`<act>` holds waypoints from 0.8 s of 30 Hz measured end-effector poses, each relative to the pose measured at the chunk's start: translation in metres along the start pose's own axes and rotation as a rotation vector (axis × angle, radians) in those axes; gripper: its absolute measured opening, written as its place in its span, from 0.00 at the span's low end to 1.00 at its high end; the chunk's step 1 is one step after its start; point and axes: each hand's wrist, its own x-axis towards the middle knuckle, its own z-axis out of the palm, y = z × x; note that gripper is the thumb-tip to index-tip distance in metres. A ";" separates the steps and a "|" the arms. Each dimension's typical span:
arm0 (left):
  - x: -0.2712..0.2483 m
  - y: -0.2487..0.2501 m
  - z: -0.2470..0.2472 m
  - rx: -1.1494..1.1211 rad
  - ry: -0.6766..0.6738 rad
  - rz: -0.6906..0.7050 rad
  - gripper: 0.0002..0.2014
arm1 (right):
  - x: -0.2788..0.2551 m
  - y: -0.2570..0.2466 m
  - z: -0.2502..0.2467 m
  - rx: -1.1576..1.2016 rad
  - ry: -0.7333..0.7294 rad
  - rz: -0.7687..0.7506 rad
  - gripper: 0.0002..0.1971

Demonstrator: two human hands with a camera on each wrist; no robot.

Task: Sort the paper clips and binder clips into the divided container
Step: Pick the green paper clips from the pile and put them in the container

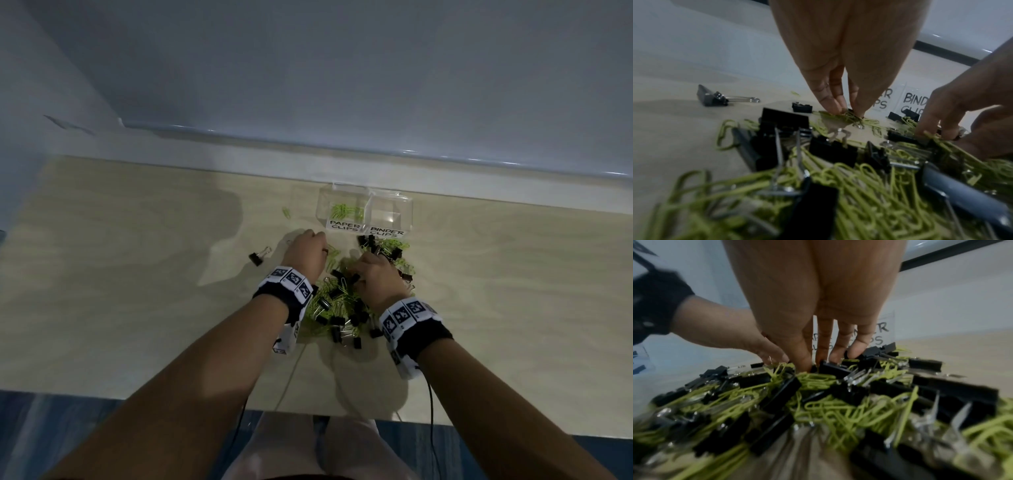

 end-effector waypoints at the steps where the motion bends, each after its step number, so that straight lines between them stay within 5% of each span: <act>1: -0.002 -0.001 0.000 -0.016 0.003 0.010 0.07 | 0.000 -0.001 0.001 -0.002 -0.013 0.008 0.22; 12: -0.005 0.002 0.007 -0.017 0.077 -0.018 0.09 | -0.002 -0.007 0.001 0.029 0.060 0.097 0.11; 24: 0.001 0.009 0.001 -0.035 0.011 -0.058 0.11 | -0.007 -0.005 -0.004 0.174 0.053 0.256 0.06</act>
